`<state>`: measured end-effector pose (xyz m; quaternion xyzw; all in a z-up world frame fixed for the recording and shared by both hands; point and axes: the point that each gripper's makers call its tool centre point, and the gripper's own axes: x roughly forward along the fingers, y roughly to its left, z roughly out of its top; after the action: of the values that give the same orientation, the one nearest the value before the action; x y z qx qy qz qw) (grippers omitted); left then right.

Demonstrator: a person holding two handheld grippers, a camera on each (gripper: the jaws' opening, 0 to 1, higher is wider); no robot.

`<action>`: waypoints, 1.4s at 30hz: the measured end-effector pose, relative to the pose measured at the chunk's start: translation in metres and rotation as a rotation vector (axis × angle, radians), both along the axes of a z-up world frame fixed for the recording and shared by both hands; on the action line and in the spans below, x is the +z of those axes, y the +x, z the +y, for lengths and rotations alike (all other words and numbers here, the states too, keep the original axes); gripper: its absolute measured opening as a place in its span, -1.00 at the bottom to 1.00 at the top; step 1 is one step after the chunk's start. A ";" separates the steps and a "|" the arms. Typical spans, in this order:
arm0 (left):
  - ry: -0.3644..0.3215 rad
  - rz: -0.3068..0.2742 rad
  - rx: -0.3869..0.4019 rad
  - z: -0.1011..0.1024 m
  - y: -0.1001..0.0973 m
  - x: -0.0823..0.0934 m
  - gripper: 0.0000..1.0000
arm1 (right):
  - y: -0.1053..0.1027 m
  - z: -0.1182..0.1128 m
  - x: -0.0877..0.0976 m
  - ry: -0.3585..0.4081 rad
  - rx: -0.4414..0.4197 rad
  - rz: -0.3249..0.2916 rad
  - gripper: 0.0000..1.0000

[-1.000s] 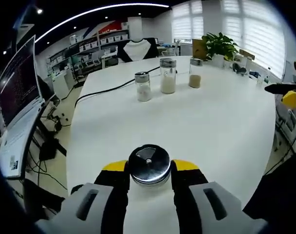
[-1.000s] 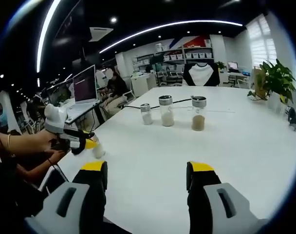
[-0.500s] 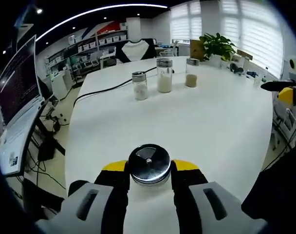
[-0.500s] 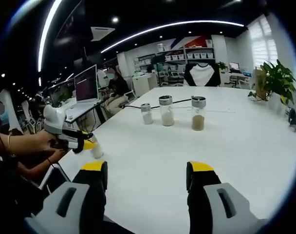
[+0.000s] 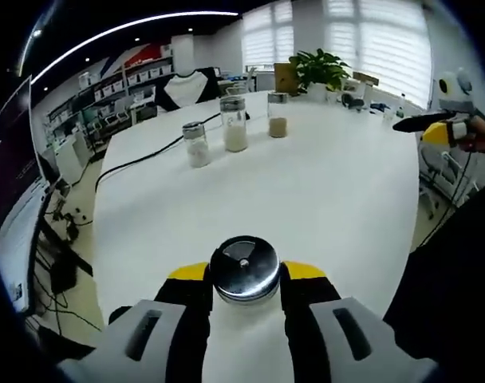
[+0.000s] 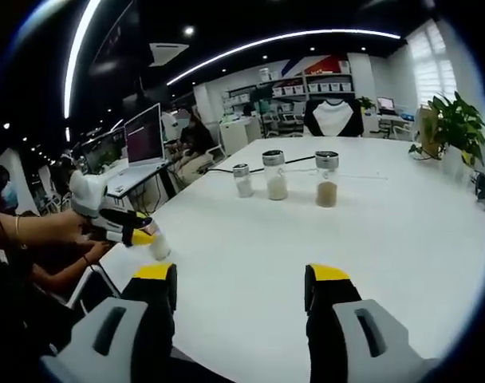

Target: Rotate the seasoning bottle until the label or dispensing opening points toward the visible target arrow and the bottle remains upright within the marked orientation range

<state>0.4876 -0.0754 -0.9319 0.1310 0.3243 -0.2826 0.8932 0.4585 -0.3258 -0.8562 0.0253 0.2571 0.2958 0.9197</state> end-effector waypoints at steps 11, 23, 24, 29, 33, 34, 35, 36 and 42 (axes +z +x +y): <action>0.071 0.068 -0.284 -0.009 -0.007 0.001 -0.29 | 0.000 0.004 -0.001 -0.009 0.035 0.004 0.28; 0.308 0.168 -0.622 -0.014 -0.018 -0.004 -0.28 | 0.005 -0.004 0.001 -0.012 0.039 -0.001 0.28; 0.339 0.168 -0.671 -0.015 -0.019 -0.004 -0.27 | 0.005 -0.005 0.001 -0.011 0.038 -0.002 0.28; 0.443 0.180 -0.807 -0.018 -0.023 -0.006 -0.27 | 0.004 -0.009 -0.001 -0.007 0.023 -0.001 0.28; 0.513 0.199 -0.890 -0.018 -0.027 -0.006 -0.27 | 0.003 -0.015 -0.003 0.000 0.002 0.002 0.28; 0.548 0.201 -0.911 -0.017 -0.027 -0.006 -0.27 | 0.003 -0.017 -0.003 0.002 -0.003 0.003 0.28; 0.564 0.205 -0.927 -0.017 -0.028 -0.006 -0.27 | 0.002 -0.018 -0.003 0.004 -0.008 0.004 0.28; 0.569 0.206 -0.931 -0.017 -0.028 -0.007 -0.27 | 0.002 -0.020 -0.004 0.005 -0.013 0.004 0.28; 0.571 0.215 -0.922 -0.018 -0.028 -0.007 -0.27 | 0.005 -0.026 -0.002 0.009 -0.030 0.000 0.28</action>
<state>0.4593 -0.0931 -0.9386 0.4667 0.3864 -0.5572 0.5679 0.4631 -0.3517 -0.8586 0.0332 0.2552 0.2832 0.9239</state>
